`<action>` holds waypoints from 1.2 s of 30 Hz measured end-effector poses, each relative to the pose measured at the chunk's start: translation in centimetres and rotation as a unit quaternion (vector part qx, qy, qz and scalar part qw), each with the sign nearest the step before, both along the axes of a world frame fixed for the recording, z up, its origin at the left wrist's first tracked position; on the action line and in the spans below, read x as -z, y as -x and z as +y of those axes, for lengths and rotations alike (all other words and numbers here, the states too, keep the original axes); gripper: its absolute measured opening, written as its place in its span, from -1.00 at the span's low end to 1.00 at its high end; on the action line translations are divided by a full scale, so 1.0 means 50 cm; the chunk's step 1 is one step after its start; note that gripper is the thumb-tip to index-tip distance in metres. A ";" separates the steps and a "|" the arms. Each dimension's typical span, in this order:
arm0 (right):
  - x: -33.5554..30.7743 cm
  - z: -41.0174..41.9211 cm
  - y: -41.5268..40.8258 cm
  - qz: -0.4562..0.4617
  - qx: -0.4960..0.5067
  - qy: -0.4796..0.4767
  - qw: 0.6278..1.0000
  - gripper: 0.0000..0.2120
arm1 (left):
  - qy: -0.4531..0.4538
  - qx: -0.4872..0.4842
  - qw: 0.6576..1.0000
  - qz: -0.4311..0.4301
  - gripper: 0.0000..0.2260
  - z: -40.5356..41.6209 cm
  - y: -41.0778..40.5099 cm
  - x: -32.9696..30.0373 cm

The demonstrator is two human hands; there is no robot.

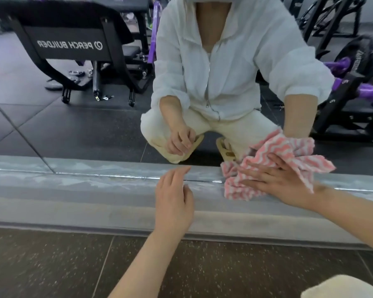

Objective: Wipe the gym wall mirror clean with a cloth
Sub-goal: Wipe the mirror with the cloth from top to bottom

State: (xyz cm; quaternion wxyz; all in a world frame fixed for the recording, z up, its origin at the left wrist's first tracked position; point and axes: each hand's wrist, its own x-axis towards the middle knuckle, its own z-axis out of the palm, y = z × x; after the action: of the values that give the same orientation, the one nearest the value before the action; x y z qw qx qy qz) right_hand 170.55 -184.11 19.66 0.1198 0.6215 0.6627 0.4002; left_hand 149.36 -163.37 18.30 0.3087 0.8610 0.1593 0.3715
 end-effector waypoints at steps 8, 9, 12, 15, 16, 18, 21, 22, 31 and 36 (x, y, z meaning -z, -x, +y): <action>-0.230 0.191 0.065 0.011 -0.079 -0.146 0.986 -0.61 | -0.100 0.089 0.979 -0.152 -0.56 -0.037 -0.033 -0.175; -0.277 0.222 0.078 0.020 -0.084 -0.166 0.982 -0.60 | -0.115 0.097 0.973 -0.174 -0.55 -0.037 -0.043 -0.208; -0.373 0.287 0.116 0.076 -0.095 -0.253 0.960 -0.64 | -0.092 0.061 0.974 -0.200 -0.52 -0.023 -0.089 -0.296; -0.382 0.295 0.131 0.159 -0.096 -0.309 0.933 -0.53 | -0.053 0.014 0.980 -0.191 -0.45 -0.005 -0.131 -0.331; -0.370 0.280 0.128 0.137 -0.084 -0.316 0.935 -0.51 | -0.083 0.004 0.979 -0.187 -0.45 -0.003 -0.140 -0.322; -0.322 0.227 0.093 0.012 -0.015 -0.294 0.956 -0.50 | -0.142 -0.012 0.975 -0.171 -0.47 0.002 -0.151 -0.276; -0.272 0.145 0.041 -0.067 0.071 -0.289 0.952 -0.42 | -0.122 -0.107 0.977 -0.139 -0.47 0.013 -0.163 -0.213; -0.271 0.133 0.035 -0.078 0.078 -0.290 0.951 -0.39 | -0.091 -0.140 0.977 -0.136 -0.47 0.010 -0.170 -0.209; -0.550 0.185 0.055 -0.019 0.060 -0.401 0.914 -0.48 | -0.110 -0.210 0.946 -0.220 -0.33 0.015 -0.220 -0.519; -0.525 0.167 0.059 0.023 0.046 -0.427 0.903 -0.41 | -0.240 -0.201 0.928 -0.203 -0.43 0.016 -0.227 -0.561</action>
State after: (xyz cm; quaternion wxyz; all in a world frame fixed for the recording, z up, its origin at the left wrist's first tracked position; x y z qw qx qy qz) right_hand 167.59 -175.77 45.90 -0.1540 0.6521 0.4013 0.6245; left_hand 160.72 -162.56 46.37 0.0379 0.7656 0.1689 0.6196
